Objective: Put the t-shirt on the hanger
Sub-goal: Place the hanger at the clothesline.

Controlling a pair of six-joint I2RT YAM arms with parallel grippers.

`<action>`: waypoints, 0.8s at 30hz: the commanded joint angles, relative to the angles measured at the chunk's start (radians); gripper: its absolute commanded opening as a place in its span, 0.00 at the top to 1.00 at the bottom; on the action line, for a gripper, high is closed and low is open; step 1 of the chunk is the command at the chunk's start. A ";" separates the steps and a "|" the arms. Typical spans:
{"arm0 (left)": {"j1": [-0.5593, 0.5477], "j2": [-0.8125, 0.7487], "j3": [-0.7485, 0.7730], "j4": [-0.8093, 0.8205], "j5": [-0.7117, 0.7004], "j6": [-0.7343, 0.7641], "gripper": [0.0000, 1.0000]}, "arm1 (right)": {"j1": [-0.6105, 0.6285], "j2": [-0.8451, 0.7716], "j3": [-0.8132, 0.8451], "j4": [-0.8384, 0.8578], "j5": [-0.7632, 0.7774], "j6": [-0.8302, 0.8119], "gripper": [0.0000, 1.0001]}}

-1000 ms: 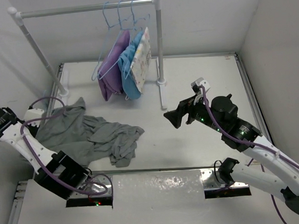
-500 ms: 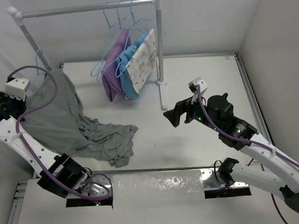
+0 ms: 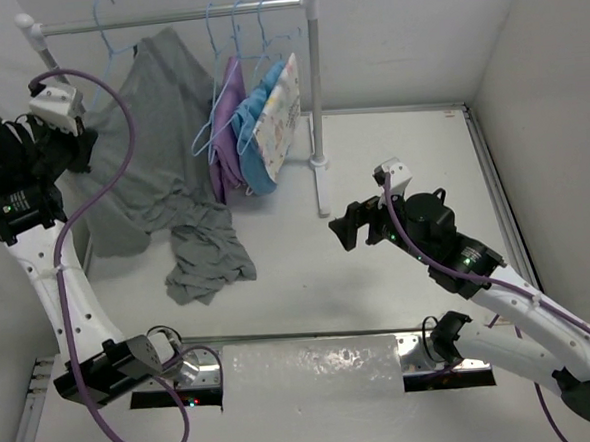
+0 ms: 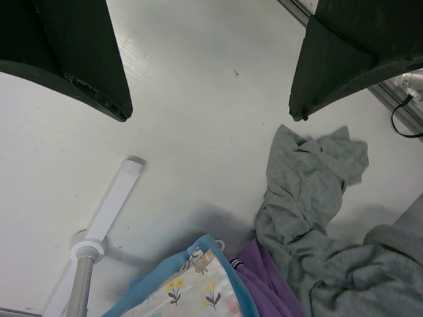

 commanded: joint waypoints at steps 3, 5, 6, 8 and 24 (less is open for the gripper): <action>-0.151 0.007 0.026 0.241 -0.098 -0.267 1.00 | -0.004 -0.010 -0.012 0.020 0.040 -0.008 0.01; -0.206 0.016 0.027 0.286 -0.153 -0.282 1.00 | -0.004 -0.010 -0.017 0.019 0.043 -0.008 0.01; -0.237 0.030 0.041 0.278 -0.178 -0.282 1.00 | -0.003 -0.010 -0.015 0.017 0.045 -0.007 0.01; -0.323 0.080 0.099 0.245 -0.262 -0.291 1.00 | -0.003 -0.009 -0.017 0.020 0.051 0.000 0.01; -0.558 0.223 0.016 0.353 -0.551 -0.316 1.00 | -0.003 -0.019 -0.047 0.009 0.080 0.012 0.01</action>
